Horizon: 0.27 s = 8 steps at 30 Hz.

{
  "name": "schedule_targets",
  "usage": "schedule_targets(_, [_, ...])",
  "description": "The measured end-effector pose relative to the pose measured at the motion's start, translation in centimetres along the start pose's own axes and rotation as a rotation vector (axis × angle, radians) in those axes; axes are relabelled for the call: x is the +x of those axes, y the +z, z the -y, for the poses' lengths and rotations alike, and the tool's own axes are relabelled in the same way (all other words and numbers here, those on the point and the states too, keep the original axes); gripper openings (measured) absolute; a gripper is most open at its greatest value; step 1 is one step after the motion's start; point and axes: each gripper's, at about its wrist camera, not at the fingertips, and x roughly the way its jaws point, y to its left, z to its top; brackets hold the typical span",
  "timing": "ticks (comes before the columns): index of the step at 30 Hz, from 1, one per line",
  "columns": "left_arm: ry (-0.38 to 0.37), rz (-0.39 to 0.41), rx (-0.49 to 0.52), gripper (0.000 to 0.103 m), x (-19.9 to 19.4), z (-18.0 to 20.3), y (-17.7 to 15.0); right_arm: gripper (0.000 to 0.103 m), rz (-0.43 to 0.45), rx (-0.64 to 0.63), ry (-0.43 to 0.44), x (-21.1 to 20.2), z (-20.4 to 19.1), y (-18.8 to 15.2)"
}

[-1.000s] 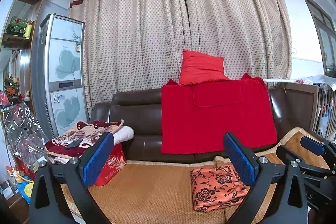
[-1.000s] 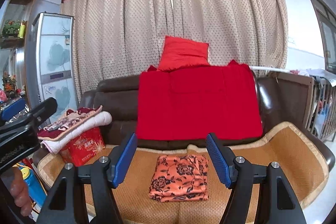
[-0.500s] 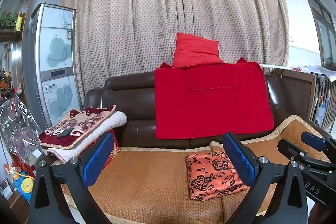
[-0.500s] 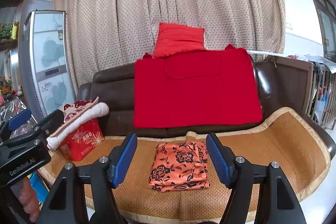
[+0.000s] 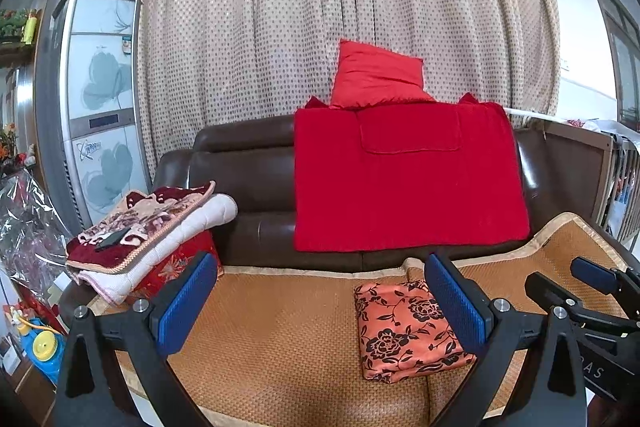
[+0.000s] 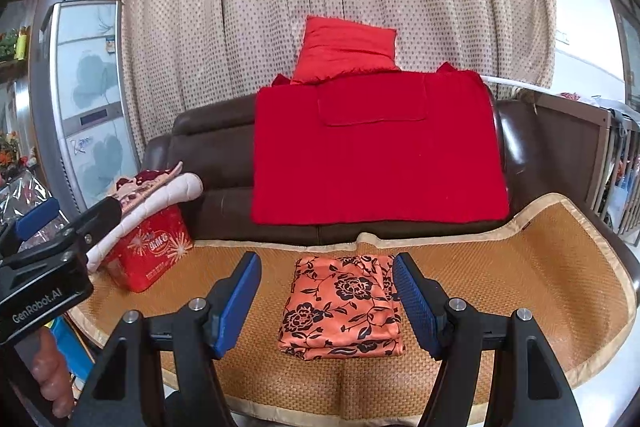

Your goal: Fold small clothes

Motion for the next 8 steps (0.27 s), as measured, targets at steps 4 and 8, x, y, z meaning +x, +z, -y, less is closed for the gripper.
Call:
schedule_targets(4, [-0.005, -0.021, 0.001, 0.103, 2.3, 0.4, -0.1, 0.072, -0.023, -0.008, -0.002, 2.6, 0.4, 0.3])
schedule_targets(8, [-0.047, -0.041, -0.027, 0.103, 6.7, 0.6, -0.5, 0.072, -0.059, -0.002, 0.011, 6.5, 1.8, 0.6])
